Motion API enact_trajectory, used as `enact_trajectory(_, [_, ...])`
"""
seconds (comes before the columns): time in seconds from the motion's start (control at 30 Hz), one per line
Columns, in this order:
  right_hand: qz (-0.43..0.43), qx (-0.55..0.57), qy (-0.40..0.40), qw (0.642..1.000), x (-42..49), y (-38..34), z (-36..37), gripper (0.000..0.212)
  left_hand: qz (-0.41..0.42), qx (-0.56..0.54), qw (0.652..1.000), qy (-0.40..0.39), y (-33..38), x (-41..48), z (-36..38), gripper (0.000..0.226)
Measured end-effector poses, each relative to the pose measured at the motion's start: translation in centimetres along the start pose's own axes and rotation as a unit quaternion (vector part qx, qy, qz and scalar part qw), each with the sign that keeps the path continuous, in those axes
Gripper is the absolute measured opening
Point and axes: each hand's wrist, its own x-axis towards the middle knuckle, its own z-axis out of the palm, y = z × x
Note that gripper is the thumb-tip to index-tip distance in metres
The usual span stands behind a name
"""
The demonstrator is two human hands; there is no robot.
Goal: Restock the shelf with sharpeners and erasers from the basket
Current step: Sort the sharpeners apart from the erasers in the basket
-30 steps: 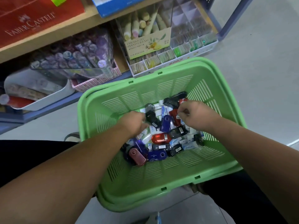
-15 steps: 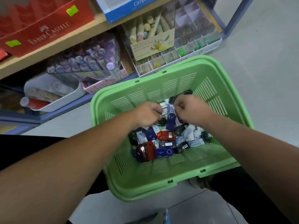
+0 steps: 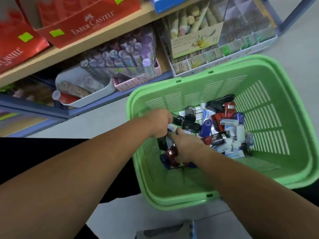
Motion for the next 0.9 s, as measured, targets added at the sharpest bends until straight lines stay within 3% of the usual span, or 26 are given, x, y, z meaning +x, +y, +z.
enact_trajectory(0.13, [0.011, 0.117, 0.056, 0.992, -0.2, 2.3, -1.0, 0.054, -0.007, 0.023, 1.000, -0.020, 0.0, 0.6, 2.2, 0.048])
enact_trajectory(0.2, [0.055, 0.280, 0.125, 0.950, 0.0, 3.8, -1.9, 0.038, -0.010, 0.044, 0.998, -0.041, 0.2, 1.0, 3.1, 0.045])
enact_trajectory(0.27, [0.070, 0.424, 0.197, 0.881, 0.2, 5.2, -3.2, 0.039, -0.015, 0.052, 0.997, -0.059, 0.0, 1.5, 3.7, 0.044])
enact_trajectory(0.3, [0.063, 0.463, 0.217, 0.857, 0.1, 5.7, -3.7, 0.041, -0.012, 0.054, 0.996, -0.064, -0.1, 1.8, 4.0, 0.045])
enact_trajectory(0.33, [0.054, 0.457, 0.235, 0.856, -0.1, 6.0, -4.0, 0.040, -0.004, 0.060, 0.996, -0.065, -0.3, 2.1, 4.3, 0.046])
enact_trajectory(0.43, [0.023, 0.216, 0.327, 0.920, -1.1, 6.6, -3.9, 0.015, 0.020, 0.095, 0.993, -0.064, -0.5, 2.9, 5.2, 0.050])
enact_trajectory(0.47, [0.005, 0.170, 0.302, 0.938, -1.4, 6.5, -3.6, 0.008, 0.026, 0.118, 0.990, -0.074, -0.4, 3.1, 5.5, 0.052])
enact_trajectory(0.57, [-0.042, 0.229, 0.039, 0.972, -2.2, 5.5, -2.2, 0.010, 0.018, 0.158, 0.979, -0.130, 0.3, 3.3, 6.6, 0.045])
enact_trajectory(0.63, [-0.060, 0.227, -0.046, 0.971, -2.2, 5.2, -1.2, 0.012, 0.019, 0.175, 0.974, -0.142, 0.4, 3.5, 7.4, 0.037])
enact_trajectory(0.7, [-0.054, 0.170, -0.040, 0.983, -1.7, 5.3, -0.8, 0.027, 0.019, 0.171, 0.976, -0.135, 0.2, 3.7, 7.7, 0.033])
enact_trajectory(0.77, [-0.052, 0.036, 0.031, 0.998, -1.2, 5.6, -0.7, 0.036, 0.022, 0.167, 0.979, -0.112, 0.3, 3.5, 7.1, 0.025])
enact_trajectory(0.9, [-0.052, -0.191, 0.099, 0.975, -1.2, 6.0, -1.1, 0.029, 0.046, 0.221, 0.974, -0.009, 0.5, 3.3, 5.8, 0.019])
